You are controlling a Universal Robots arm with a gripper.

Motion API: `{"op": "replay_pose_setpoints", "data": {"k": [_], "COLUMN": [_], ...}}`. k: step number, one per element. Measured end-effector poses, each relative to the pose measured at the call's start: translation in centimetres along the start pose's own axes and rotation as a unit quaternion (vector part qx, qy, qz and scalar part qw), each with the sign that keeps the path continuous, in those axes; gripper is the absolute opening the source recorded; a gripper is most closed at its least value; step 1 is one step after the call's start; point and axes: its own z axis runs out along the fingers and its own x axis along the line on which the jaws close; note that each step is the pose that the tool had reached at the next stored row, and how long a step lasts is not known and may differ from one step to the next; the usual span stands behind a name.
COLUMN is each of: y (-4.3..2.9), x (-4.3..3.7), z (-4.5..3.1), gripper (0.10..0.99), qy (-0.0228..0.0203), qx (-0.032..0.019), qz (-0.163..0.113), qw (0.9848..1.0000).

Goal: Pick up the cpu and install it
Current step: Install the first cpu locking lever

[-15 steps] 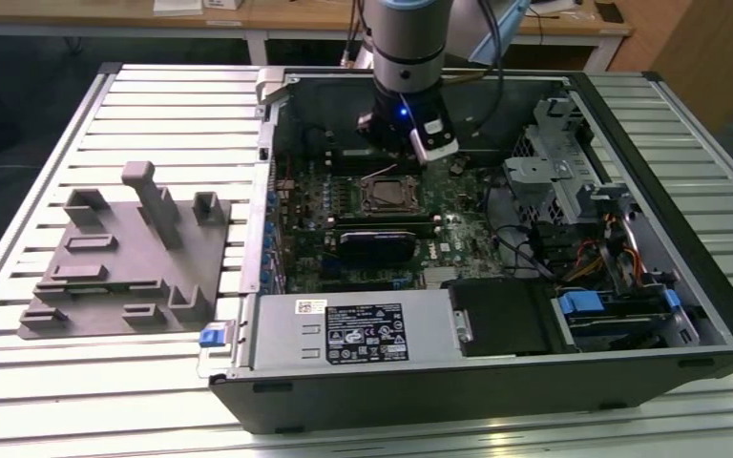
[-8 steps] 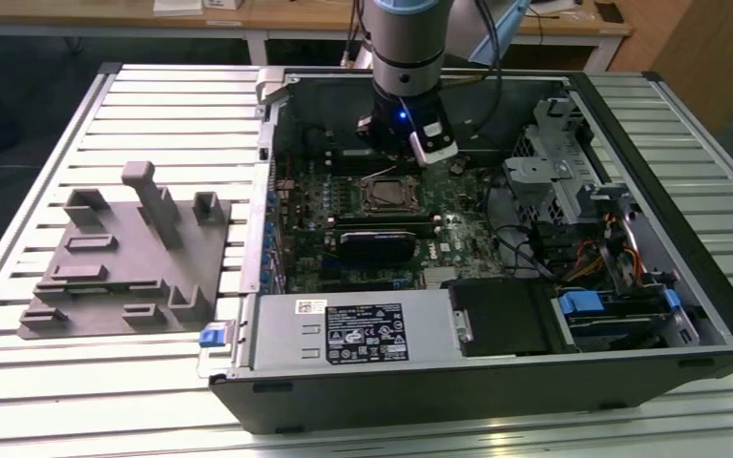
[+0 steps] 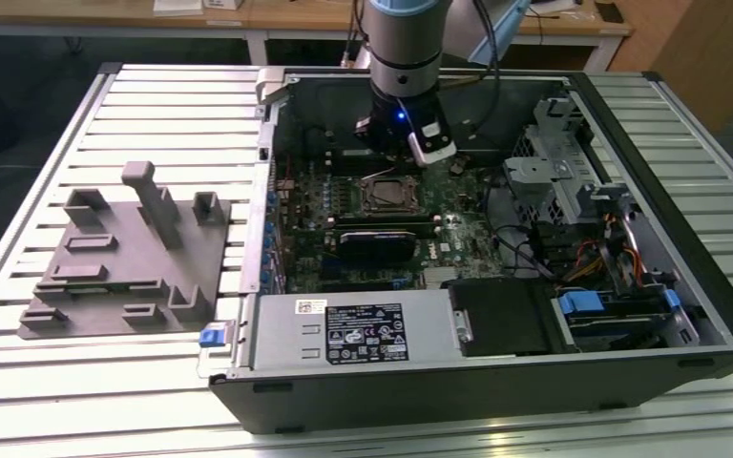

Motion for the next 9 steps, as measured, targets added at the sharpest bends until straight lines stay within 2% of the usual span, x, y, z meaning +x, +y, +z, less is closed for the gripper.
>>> {"op": "replay_pose_setpoints", "data": {"k": [7, 9], "y": [0.31, 0.35], "x": [0.09, 0.12], "z": [0.25, 0.34], "gripper": [0.106, 0.106], "qy": [0.0015, 0.0006], "qx": [-0.0014, -0.0022], "qz": [-0.015, -0.021], "qw": [0.9999, 0.9998]}}
